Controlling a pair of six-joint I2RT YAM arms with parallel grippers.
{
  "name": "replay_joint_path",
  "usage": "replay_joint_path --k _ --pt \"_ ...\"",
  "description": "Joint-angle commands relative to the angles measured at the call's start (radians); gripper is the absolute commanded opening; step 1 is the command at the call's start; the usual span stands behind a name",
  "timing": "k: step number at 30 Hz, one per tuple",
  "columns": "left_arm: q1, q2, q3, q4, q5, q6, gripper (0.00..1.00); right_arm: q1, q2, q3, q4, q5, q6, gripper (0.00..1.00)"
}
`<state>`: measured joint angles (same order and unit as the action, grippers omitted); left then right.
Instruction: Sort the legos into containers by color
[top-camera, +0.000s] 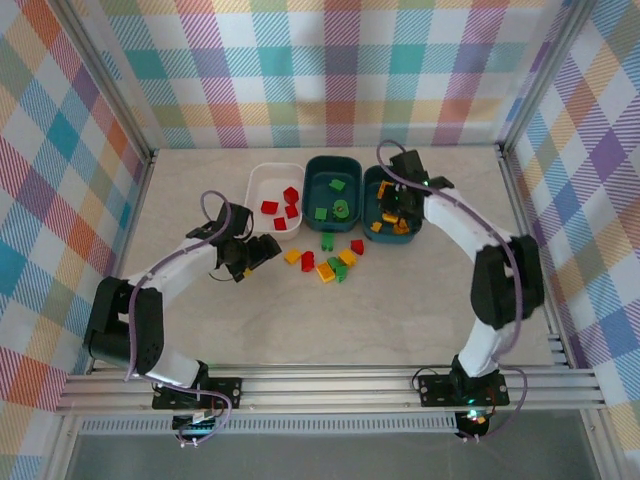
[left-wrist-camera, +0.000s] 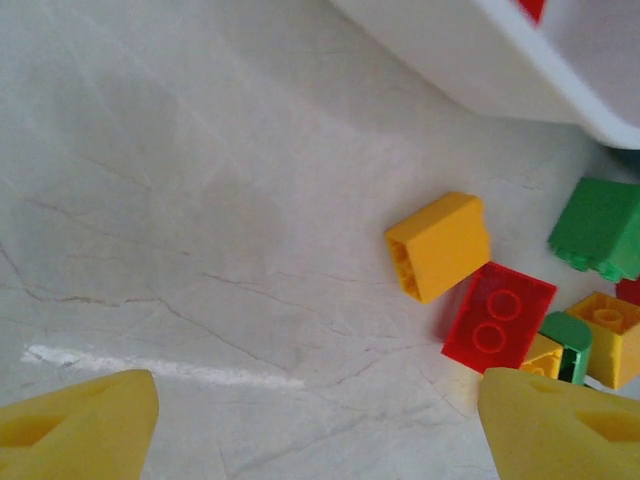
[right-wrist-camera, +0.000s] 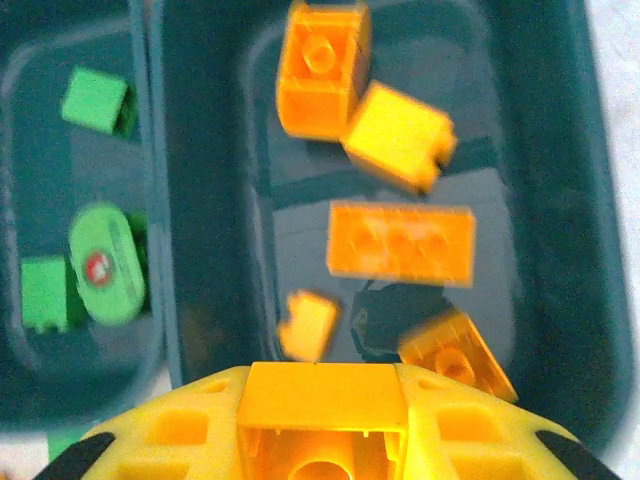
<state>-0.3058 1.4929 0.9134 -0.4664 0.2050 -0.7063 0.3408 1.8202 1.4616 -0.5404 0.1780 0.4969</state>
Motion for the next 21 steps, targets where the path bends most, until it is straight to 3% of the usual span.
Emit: replay_joint_path --k 1,3,5,7,12,21 --pt "0.002 0.023 0.034 -0.026 0.049 -0.039 0.83 -0.018 0.125 0.113 -0.051 -0.006 -0.051 0.30" --pt "0.002 0.027 0.048 -0.019 0.046 -0.051 0.83 -0.027 0.168 0.165 -0.073 -0.016 -0.060 0.35" --pt "0.001 0.038 0.072 -0.026 0.042 -0.047 0.83 -0.031 0.180 0.205 -0.101 -0.016 -0.073 0.49" --pt "-0.001 0.052 0.094 -0.033 0.038 -0.027 0.82 -0.031 0.148 0.196 -0.086 -0.014 -0.088 0.56" --pt "-0.032 0.104 0.144 -0.062 0.018 0.028 0.78 -0.031 0.028 0.128 -0.061 -0.019 -0.087 0.61" --pt "-0.172 0.158 0.232 -0.112 -0.070 0.093 0.75 -0.014 -0.248 -0.241 0.093 -0.156 0.022 0.62"
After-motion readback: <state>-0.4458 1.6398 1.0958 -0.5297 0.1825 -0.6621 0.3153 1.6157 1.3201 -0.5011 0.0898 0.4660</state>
